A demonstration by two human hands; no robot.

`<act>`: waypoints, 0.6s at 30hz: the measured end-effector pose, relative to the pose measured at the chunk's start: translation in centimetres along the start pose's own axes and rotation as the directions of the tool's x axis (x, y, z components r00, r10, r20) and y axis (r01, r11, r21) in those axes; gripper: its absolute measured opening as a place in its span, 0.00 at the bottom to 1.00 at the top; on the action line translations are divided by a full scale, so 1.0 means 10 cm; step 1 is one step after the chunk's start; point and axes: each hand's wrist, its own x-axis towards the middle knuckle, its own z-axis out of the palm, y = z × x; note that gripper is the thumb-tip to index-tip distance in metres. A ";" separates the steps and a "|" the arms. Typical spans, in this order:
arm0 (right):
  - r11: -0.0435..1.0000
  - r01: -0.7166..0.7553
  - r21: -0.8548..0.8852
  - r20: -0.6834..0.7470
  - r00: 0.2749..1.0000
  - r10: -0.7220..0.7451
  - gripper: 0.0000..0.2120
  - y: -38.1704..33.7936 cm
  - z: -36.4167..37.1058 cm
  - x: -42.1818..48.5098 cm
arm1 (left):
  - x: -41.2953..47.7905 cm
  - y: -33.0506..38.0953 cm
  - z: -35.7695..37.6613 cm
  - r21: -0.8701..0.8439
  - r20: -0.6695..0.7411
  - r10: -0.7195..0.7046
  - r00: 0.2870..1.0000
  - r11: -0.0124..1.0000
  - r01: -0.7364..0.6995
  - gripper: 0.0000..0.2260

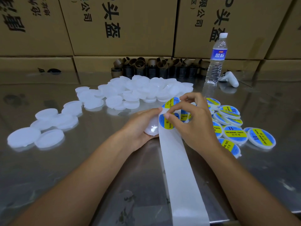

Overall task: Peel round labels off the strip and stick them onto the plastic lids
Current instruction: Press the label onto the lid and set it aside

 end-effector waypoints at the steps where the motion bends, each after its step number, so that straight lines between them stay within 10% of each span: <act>1: 0.999 -0.028 0.040 0.009 1.000 0.028 0.06 -0.02 0.00 0.00 | 0.00 0.00 0.00 0.037 -0.016 0.018 1.000 0.999 -0.018 0.14; 10: 0.859 -0.340 0.383 0.076 0.938 0.337 0.26 -0.06 -0.01 0.07 | -0.03 -0.03 0.01 0.209 -0.151 0.138 0.979 0.972 -0.105 0.09; 18: 0.793 -0.192 0.578 -0.039 0.964 0.263 0.13 -0.09 -0.10 0.08 | -0.05 -0.03 0.03 0.166 -0.169 0.166 0.971 0.976 -0.138 0.08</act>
